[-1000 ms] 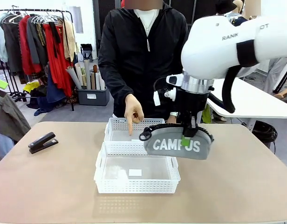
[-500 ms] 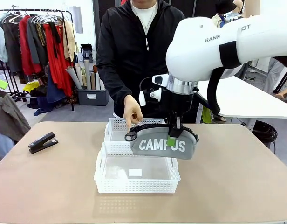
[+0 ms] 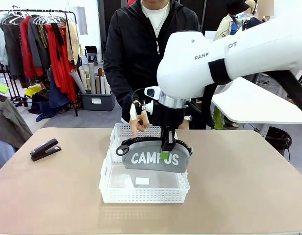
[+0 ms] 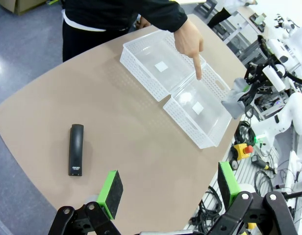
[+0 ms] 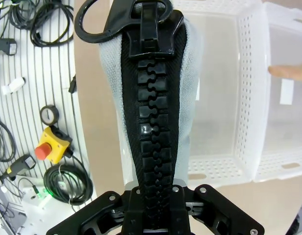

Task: Distribute items into two baskets.
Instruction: Place the picked Pencil pouch into the Organizing basket as instructed by the person.

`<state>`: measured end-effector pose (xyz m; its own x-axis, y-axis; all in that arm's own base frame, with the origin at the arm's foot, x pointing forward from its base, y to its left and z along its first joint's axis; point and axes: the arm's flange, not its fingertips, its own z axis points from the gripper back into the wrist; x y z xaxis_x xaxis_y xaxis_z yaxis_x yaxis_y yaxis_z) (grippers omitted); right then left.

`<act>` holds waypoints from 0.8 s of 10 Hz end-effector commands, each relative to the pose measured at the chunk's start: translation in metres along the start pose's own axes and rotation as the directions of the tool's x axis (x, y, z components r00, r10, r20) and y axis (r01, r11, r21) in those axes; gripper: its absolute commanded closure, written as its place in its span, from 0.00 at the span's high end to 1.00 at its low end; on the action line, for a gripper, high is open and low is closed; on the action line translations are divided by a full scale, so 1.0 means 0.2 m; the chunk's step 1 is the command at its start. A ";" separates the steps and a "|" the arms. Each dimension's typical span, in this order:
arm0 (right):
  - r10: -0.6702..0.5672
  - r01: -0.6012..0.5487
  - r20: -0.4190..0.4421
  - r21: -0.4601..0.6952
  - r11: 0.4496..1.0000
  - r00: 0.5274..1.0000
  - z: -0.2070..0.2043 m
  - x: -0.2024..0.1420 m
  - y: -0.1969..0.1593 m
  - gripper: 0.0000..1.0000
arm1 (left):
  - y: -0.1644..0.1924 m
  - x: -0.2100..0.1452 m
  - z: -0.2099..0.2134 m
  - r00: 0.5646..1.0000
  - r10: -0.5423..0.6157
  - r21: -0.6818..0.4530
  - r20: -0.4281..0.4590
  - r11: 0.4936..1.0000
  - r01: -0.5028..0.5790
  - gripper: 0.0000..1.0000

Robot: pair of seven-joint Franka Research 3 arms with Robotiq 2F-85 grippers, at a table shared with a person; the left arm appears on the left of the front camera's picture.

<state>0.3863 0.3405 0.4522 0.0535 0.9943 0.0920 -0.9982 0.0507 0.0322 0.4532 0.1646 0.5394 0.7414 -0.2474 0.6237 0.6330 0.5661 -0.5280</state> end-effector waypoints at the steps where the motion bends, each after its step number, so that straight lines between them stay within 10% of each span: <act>1: -0.018 0.018 -0.019 -0.036 0.999 1.000 -0.03 0.08 -0.01 0.00 | -0.01 0.00 0.00 1.000 -0.004 0.001 0.005 1.000 0.004 1.00; 8: -0.007 -0.002 -0.083 -0.104 0.995 0.997 -0.29 0.20 -0.05 0.00 | -0.01 0.00 0.00 1.000 -0.004 0.001 0.005 1.000 0.004 1.00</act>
<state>0.3933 0.3746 0.3969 0.0141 0.9997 0.0221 -0.9996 0.0147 -0.0250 0.4532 0.1646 0.5394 0.7414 -0.2474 0.6237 0.6330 0.5661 -0.5280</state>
